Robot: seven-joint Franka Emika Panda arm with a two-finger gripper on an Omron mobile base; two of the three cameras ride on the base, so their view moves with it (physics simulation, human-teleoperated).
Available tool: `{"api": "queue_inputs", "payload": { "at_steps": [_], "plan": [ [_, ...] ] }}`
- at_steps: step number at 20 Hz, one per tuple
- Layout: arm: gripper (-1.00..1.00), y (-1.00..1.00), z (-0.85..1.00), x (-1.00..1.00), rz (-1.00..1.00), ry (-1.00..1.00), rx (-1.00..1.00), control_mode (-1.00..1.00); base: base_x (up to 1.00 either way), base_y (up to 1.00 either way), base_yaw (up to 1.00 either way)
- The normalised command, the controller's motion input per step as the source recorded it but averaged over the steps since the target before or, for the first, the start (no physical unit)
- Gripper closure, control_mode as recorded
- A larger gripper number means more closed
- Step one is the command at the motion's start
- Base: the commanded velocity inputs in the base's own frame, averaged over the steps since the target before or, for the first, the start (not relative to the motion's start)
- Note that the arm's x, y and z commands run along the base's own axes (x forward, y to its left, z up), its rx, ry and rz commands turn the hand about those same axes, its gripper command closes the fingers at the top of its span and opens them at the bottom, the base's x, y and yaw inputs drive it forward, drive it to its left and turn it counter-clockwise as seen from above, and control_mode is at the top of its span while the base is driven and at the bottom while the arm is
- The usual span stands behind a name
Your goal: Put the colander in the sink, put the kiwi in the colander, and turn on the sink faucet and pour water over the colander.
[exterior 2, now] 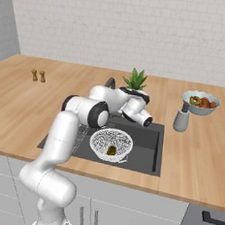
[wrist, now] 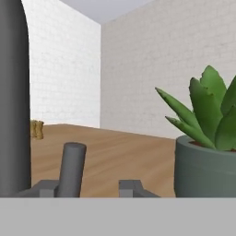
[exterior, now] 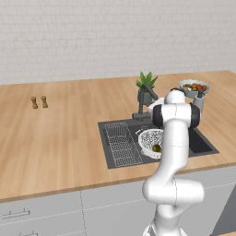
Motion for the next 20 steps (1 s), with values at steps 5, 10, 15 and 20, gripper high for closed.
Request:
{"api": "queue_inputs", "payload": {
  "at_steps": [5, 10, 15, 20],
  "plan": [
    [1.00, -0.60, -0.21, 0.00, 0.00, 0.00, 0.00, -1.00, 0.00, 0.00, 0.00],
    [1.00, -0.56, -0.21, 0.00, 0.00, 0.00, 0.00, -1.00, 0.00, 0.00, 0.00],
    [1.00, -0.47, -0.23, 0.00, 0.00, 0.00, 0.00, -1.00, 0.00, 0.00, 0.00],
    [1.00, -0.34, -0.15, -0.02, 0.00, 0.00, 0.00, -1.00, 0.00, 0.00, 0.00]
  ]
}}
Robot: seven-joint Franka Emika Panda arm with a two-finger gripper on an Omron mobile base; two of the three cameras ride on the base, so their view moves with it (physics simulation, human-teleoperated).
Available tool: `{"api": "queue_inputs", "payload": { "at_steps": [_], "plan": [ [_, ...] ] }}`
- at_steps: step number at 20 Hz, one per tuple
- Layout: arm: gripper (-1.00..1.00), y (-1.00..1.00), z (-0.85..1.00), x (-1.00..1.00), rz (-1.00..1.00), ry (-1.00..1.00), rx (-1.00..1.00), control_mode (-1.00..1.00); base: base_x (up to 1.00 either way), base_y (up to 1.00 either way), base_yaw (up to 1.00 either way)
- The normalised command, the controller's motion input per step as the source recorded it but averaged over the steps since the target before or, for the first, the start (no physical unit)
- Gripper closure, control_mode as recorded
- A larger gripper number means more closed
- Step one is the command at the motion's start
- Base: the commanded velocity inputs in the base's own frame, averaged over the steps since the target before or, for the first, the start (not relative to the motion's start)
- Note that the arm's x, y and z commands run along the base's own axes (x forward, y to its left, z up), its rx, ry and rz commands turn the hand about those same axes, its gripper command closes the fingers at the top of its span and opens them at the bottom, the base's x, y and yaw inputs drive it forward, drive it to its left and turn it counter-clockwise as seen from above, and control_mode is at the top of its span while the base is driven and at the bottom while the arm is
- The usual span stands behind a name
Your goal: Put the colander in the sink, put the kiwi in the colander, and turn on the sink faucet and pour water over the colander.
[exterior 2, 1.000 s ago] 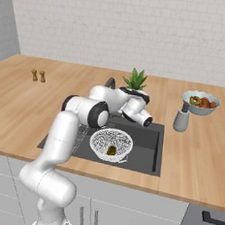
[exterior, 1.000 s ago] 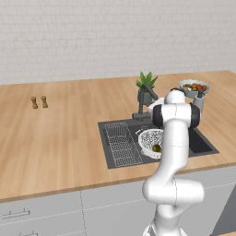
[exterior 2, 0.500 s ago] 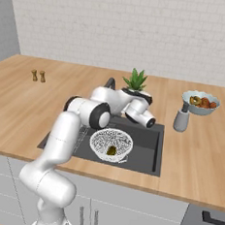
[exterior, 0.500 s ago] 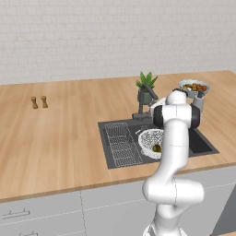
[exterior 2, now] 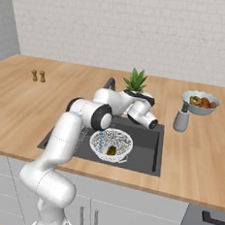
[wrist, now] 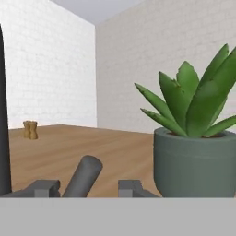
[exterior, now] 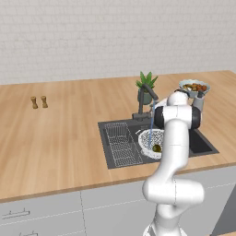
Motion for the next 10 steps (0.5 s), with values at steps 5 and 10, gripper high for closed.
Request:
{"api": "queue_inputs", "payload": {
  "at_steps": [5, 10],
  "plan": [
    [1.00, -0.15, -0.03, -0.07, -0.01, 0.00, 0.00, -1.00, 0.00, 0.00, 0.00],
    [1.00, 0.00, 0.00, -0.04, -0.04, 0.02, -0.01, -1.00, 0.00, 0.00, 0.00]
  ]
}}
